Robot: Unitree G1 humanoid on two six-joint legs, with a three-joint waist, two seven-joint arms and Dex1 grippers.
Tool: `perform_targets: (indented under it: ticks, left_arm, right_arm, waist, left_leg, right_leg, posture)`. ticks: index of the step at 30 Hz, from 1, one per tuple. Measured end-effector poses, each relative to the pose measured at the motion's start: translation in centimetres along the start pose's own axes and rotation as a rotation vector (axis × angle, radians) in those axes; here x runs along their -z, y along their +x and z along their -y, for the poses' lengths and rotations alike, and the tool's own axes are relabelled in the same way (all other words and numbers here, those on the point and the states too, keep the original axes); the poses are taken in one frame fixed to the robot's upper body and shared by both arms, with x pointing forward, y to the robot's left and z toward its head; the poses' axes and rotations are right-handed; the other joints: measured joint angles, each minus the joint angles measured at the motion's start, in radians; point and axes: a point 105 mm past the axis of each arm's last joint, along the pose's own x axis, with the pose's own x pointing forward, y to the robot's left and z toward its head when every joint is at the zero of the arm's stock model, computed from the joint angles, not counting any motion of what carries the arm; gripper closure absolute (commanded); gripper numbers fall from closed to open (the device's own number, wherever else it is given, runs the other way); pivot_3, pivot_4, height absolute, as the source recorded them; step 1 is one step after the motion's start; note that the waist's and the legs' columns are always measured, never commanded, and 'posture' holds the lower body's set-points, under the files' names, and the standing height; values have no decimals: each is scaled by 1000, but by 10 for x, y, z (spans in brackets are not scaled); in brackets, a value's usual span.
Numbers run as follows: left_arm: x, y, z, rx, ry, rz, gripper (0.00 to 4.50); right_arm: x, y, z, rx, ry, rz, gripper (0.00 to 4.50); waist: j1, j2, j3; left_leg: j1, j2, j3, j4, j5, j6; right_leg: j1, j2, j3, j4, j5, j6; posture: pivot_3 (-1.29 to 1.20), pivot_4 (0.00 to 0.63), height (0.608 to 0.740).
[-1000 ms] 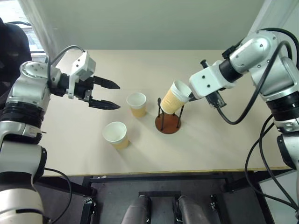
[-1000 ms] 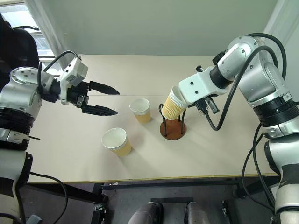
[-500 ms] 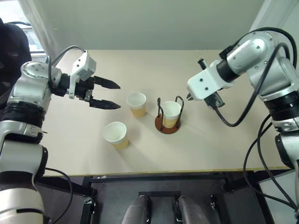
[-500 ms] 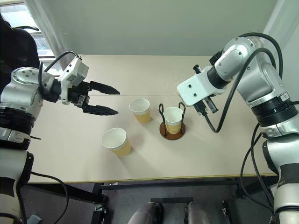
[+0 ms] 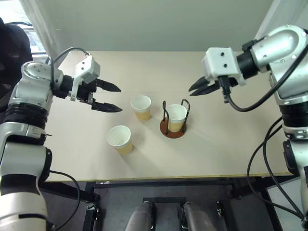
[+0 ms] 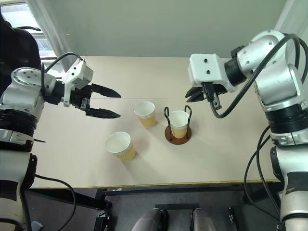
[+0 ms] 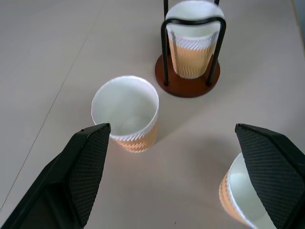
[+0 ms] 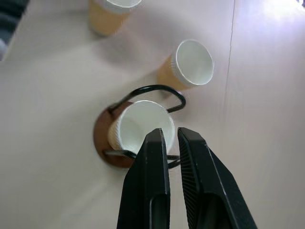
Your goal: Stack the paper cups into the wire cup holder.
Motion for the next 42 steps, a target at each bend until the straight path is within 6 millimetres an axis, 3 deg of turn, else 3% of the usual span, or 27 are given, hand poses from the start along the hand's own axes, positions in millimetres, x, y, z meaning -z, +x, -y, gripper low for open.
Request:
perform_targets:
  ticks: [2, 8, 13, 16, 21, 30, 42]
  left_arm:
    - [2, 1, -1, -4, 43, -26, 0]
    - [4, 8, -8, -23, 147, -55, 0]
    - [2, 14, -13, -26, 197, -87, 0]
    - [-1, 19, -16, -24, 250, -131, 0]
    - [-2, 23, -22, 10, 431, -333, 0]
    - [5, 32, -28, 72, 555, -588, 0]
    - [4, 67, -23, 136, 648, -570, 0]
  right_arm:
    - [12, -4, -5, 10, 65, -10, 3543]
    - [28, -18, 0, 115, 128, -42, 1516]
    - [50, -20, -10, 114, 163, -86, 1516]
    - [54, -19, -10, 119, 169, -91, 1516]
    - [59, -23, -10, 126, 176, -106, 1516]
    - [71, -37, -14, 111, 229, -147, 1516]
    - [74, -42, -15, 114, 237, -163, 1516]
  waist:
    - [2, 0, 0]
    - [0, 0, 0]
    - [2, 0, 0]
    - [2, 0, 0]
    - [3, -1, 0]
    - [5, -1, 0]
    - [6, -1, 1]
  left_leg:
    - [0, 0, 0, 0, 0, 0]
    - [1, 0, 0, 1, 1, 1]
    - [0, 0, 0, 1, 1, 1]
    - [0, 0, 0, 2, 1, 2]
    - [-1, 0, -1, 3, 0, 2]
    - [-3, 0, 0, 6, -2, 3]
    - [-5, -1, 2, 13, -7, 7]
  right_leg:
    - [0, 0, 0, 0, 0, 0]
    - [0, 0, 0, 1, 1, 0]
    - [1, 0, 0, 1, 2, 2]
    - [1, 0, 0, 0, 2, 2]
    - [1, 0, 1, 0, 2, 3]
    - [0, 0, 1, -1, 3, 5]
    - [0, 1, 1, 0, 4, 8]
  posture:
    - [0, 150, 740]
    - [0, 150, 740]
    - [0, 150, 740]
    - [0, 150, 740]
    - [0, 150, 740]
    - [0, 150, 740]
    - [0, 150, 740]
